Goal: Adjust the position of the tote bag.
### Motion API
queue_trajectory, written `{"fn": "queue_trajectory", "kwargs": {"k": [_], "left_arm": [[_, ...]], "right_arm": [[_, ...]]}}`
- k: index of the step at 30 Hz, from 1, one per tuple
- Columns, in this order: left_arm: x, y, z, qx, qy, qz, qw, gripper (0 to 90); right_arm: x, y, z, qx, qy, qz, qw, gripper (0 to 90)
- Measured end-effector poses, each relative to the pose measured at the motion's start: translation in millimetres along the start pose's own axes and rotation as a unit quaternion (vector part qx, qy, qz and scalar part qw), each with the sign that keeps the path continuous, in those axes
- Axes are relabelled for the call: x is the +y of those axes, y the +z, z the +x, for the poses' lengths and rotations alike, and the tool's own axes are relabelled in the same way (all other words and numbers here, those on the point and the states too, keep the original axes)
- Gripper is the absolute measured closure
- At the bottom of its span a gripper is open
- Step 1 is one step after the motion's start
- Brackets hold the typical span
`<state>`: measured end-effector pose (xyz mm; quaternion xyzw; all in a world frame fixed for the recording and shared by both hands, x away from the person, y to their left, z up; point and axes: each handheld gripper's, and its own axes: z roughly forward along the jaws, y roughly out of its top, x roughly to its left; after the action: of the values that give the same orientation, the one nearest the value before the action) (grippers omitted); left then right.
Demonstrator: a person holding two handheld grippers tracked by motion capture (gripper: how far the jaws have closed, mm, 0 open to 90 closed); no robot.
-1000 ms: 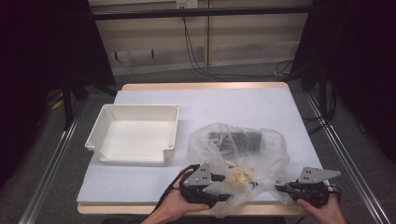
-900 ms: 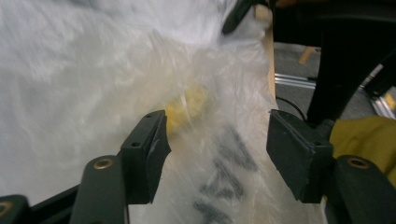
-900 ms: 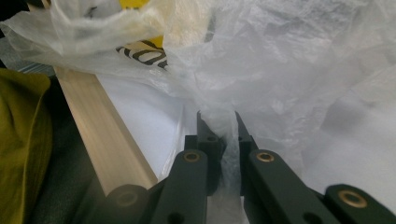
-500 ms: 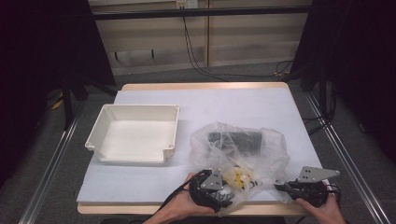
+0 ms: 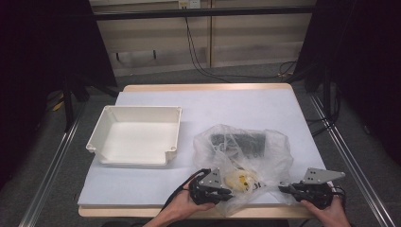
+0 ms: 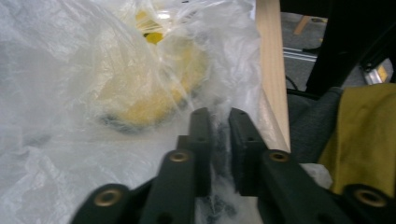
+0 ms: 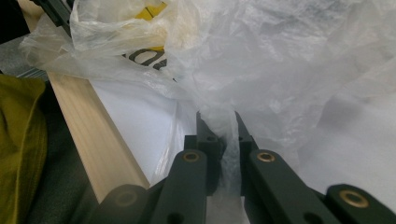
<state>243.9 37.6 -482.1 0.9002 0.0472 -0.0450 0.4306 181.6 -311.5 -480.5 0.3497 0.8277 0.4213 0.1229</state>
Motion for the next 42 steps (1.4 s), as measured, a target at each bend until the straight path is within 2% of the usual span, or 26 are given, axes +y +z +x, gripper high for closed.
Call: {"fn": "queue_trajectory", "kwargs": {"k": [1, 3, 4, 6, 7, 12, 16, 20, 26, 29, 30, 34, 35, 36, 39, 41, 42], "left_arm": [[1.4, -2.0, 0.1, -0.006, -0.002, -0.01, 0.9999, 89.4], [5.0, -10.5, 1.5, -0.007, -0.002, -0.01, 0.9999, 90.0], [5.5, -12.7, 1.6, -0.012, -0.013, -0.03, 0.9994, 90.0], [6.9, -19.6, 2.9, -0.005, -0.012, -0.033, 0.9994, 90.0], [7.1, -22.6, 3.7, -0.009, -0.015, -0.035, 0.9993, 90.0], [7.2, -39.2, 4.3, 0.004, -0.022, -0.057, 0.9981, 90.0], [9.3, -55.0, 1.8, 0.016, -0.02, -0.077, 0.9967, 90.0], [8.8, -69.1, 4.2, 0.03, -0.02, -0.084, 0.9958, 90.0], [7.4, -94.7, 8.5, 0.063, -0.025, -0.11, 0.9916, 90.0], [6.1, -103.7, 10.3, 0.076, -0.025, -0.11, 0.9908, 90.0], [5.3, -109.3, 11.2, 0.083, -0.028, -0.117, 0.9892, 90.0], [5.6, -121.8, 11.2, 0.098, -0.025, -0.123, 0.9872, 90.0], [5.8, -124.6, 10.7, 0.103, -0.029, -0.13, 0.9858, 90.0], [6.1, -129.3, 11.6, 0.107, -0.026, -0.127, 0.9857, 90.0], [4.7, -140.2, 14.0, 0.118, -0.033, -0.139, 0.9827, 90.0], [2.8, -146.2, 15.8, 0.127, -0.037, -0.133, 0.9822, 90.0], [1.2, -148.5, 16.8, 0.13, -0.04, -0.137, 0.9811, 90.0]], "right_arm": [[0.0, -0.4, 0.0, -0.001, -0.001, 0.0, 1.0, 88.3], [0.3, -1.4, 0.0, -0.003, -0.001, -0.004, 1.0, 88.4], [0.7, -2.5, -0.2, -0.004, 0.001, -0.006, 1.0, 88.3], [2.6, -4.0, -1.6, -0.005, 0.003, -0.012, 0.9999, 88.4], [3.7, -5.3, -1.4, -0.006, 0.004, -0.017, 0.9998, 88.5], [7.3, -10.8, 0.3, -0.004, 0.005, -0.032, 0.9995, 88.7], [11.6, -16.5, 0.7, -0.01, 0.005, -0.048, 0.9988, 88.8], [21.0, -22.9, -2.0, -0.012, 0.0, -0.059, 0.9982, 88.9], [40.6, -26.5, -3.9, -0.018, -0.014, -0.073, 0.997, 89.1], [45.4, -27.9, -4.9, -0.02, -0.015, -0.077, 0.9967, 89.0], [50.0, -28.8, -6.8, -0.023, -0.017, -0.082, 0.9962, 89.0], [60.1, -30.4, -10.7, -0.031, -0.021, -0.091, 0.9951, 89.0], [62.6, -31.2, -11.7, -0.03, -0.022, -0.094, 0.9949, 89.0], [65.1, -32.5, -12.9, -0.032, -0.022, -0.098, 0.9944, 89.0], [72.0, -37.7, -16.5, -0.038, -0.021, -0.106, 0.9934, 89.0], [75.8, -40.7, -19.3, -0.041, -0.02, -0.11, 0.9929, 89.0], [77.3, -41.7, -20.8, -0.043, -0.019, -0.111, 0.9927, 89.0]]}}
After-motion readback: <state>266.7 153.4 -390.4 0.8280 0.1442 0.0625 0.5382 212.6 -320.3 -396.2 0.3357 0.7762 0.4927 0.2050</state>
